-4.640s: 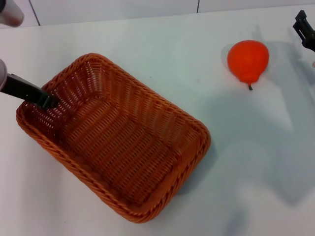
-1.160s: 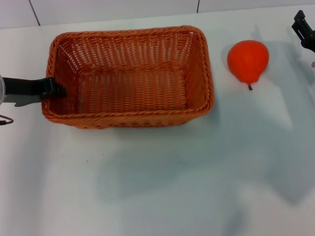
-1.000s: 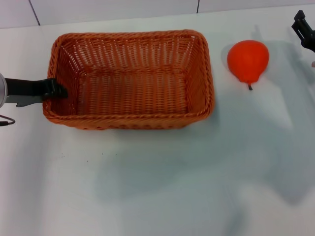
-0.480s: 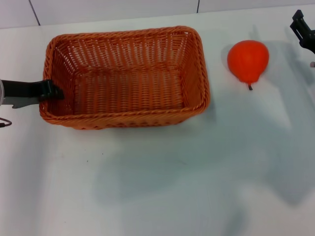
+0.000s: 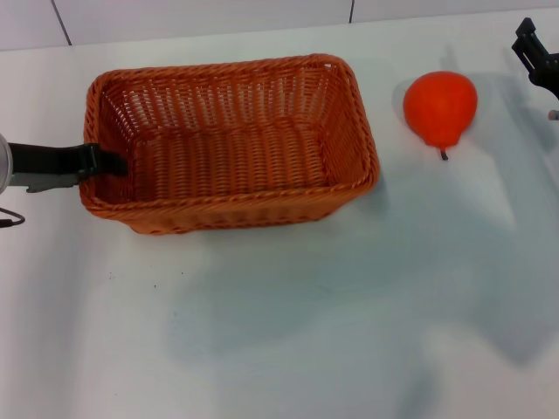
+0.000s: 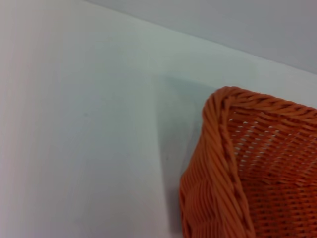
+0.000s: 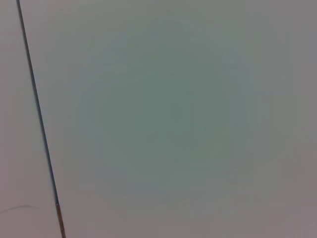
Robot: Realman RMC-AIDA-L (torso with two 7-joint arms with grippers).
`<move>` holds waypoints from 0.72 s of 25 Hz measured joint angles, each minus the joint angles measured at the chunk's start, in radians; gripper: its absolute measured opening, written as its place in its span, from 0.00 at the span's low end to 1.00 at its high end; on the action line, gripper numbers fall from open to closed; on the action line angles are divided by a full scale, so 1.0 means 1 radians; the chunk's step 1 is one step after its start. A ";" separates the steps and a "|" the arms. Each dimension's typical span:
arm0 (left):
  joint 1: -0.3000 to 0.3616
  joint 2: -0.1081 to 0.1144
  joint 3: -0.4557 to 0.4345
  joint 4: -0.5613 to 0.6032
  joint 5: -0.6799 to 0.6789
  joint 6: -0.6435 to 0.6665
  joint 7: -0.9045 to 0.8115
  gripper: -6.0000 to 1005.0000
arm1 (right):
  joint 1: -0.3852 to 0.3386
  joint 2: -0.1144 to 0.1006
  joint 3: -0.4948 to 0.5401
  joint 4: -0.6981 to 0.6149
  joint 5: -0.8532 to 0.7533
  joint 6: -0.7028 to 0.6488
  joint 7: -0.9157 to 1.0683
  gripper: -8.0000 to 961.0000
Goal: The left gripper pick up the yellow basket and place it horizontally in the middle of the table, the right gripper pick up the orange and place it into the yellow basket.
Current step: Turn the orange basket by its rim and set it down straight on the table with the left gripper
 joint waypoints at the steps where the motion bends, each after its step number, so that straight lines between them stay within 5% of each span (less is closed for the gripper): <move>1: 0.001 0.000 0.001 0.002 -0.001 -0.002 0.001 0.23 | 0.000 0.000 0.000 0.000 0.000 0.000 0.000 0.97; 7: 0.002 0.000 0.003 0.008 -0.002 -0.006 0.010 0.44 | -0.002 0.001 -0.009 -0.002 0.000 0.000 0.000 0.97; 10: 0.003 0.000 0.002 0.018 -0.003 -0.008 0.014 0.70 | -0.003 0.001 -0.009 -0.002 0.000 -0.001 0.000 0.96; 18: 0.072 -0.001 0.045 0.130 -0.113 -0.149 0.103 0.84 | -0.003 0.003 -0.033 0.000 0.000 -0.001 0.000 0.97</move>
